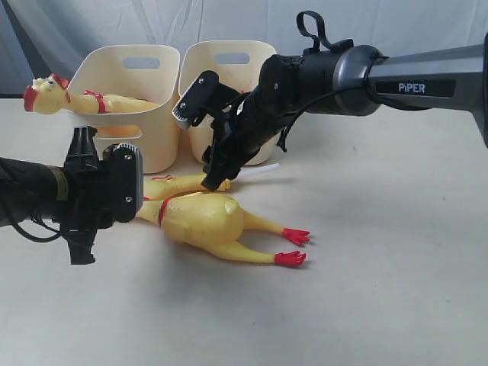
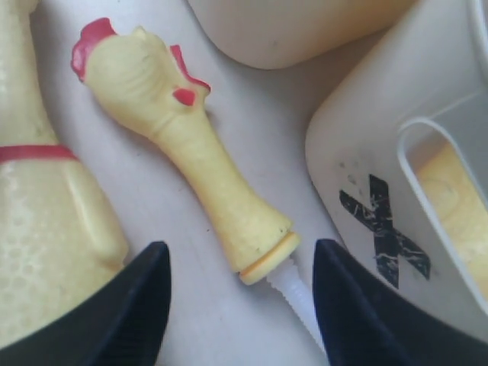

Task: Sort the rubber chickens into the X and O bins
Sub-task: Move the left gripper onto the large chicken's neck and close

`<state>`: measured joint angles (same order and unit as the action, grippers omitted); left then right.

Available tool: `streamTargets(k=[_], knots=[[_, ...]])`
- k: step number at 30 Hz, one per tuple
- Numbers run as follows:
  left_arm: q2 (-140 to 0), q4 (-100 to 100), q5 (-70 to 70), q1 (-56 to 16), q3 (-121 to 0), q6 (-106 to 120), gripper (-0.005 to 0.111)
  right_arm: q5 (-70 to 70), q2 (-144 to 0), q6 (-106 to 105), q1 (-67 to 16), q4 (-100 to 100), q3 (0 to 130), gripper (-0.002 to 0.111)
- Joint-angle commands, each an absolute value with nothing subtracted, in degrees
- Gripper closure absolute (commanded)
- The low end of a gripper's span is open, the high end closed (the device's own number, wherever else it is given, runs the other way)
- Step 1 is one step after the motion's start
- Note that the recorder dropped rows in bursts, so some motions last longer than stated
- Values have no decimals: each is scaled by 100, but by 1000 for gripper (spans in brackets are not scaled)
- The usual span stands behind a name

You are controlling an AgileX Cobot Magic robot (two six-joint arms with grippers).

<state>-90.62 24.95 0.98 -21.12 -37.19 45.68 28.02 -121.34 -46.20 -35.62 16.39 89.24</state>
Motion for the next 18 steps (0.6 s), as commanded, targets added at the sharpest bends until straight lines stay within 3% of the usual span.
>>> streamTargets(k=[1,8,18], knots=[[-9322,2694,248,-2057,-3707,4564,65,2831,-12018,-4407,-3545,1661,8908,55],[-9596,2694,616,-2057,-3719,4553,52,2868,-11979,-4362,-3545,1661,8908,55],[-9994,2698,865,-2057,-3880,4562,52,2868,-11957,-4339,-3545,1661,8908,55]])
